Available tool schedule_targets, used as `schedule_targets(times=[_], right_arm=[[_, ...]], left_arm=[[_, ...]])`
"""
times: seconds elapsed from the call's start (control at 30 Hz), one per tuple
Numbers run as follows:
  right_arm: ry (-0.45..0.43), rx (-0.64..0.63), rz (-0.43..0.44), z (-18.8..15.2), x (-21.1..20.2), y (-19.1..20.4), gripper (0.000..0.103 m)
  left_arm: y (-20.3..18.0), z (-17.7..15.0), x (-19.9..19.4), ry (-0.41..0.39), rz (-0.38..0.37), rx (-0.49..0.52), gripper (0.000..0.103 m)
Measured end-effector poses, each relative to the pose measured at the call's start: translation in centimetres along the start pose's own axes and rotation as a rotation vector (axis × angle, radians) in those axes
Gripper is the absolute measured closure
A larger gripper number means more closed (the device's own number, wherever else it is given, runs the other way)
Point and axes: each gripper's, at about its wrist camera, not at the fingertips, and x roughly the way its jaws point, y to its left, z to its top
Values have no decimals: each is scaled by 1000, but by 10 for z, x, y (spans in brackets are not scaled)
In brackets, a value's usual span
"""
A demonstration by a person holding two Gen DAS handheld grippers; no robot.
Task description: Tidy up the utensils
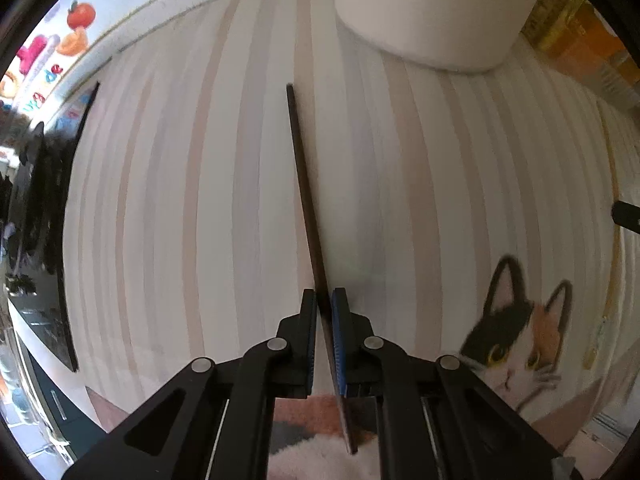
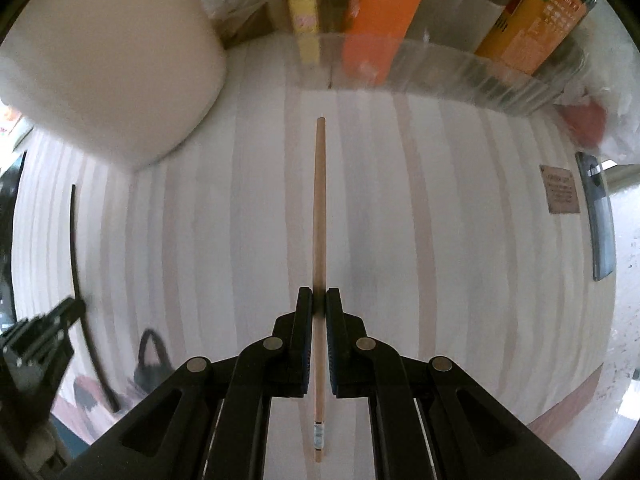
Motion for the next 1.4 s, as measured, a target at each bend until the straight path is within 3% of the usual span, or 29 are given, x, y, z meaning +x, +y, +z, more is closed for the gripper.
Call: schedule_targets(times=[0.1, 0.27, 0.43, 0.53, 0.77, 0.97, 1.17, 1.27, 1.4], right_arm=[[8, -6, 6, -11, 1, 2, 96], [15, -4, 7, -23, 2, 13, 96], [19, 4, -2, -27, 5, 31, 96], [25, 10, 2, -8, 11, 41, 96], [-52, 1, 32, -12, -13, 38, 96], [-178, -28, 52, -15, -58, 46, 96], [-324, -30, 86, -16, -106, 32, 96], [-397, -27, 115, -11, -139, 29, 96], [-491, -16, 167, 6, -189, 25, 96]], left_arm=[[10, 3, -2, 18, -24, -37, 97], [29, 40, 1, 29, -68, -83, 98], [28, 32, -4, 7, -43, -66, 100], [13, 22, -16, -31, -30, -49, 100], [10, -6, -70, -175, -37, -48, 100], [8, -13, -133, -318, -68, -69, 100], [4, -2, -193, -464, -90, -83, 100], [6, -1, -233, -548, -131, -99, 100], [21, 28, -264, -644, -198, -123, 100]])
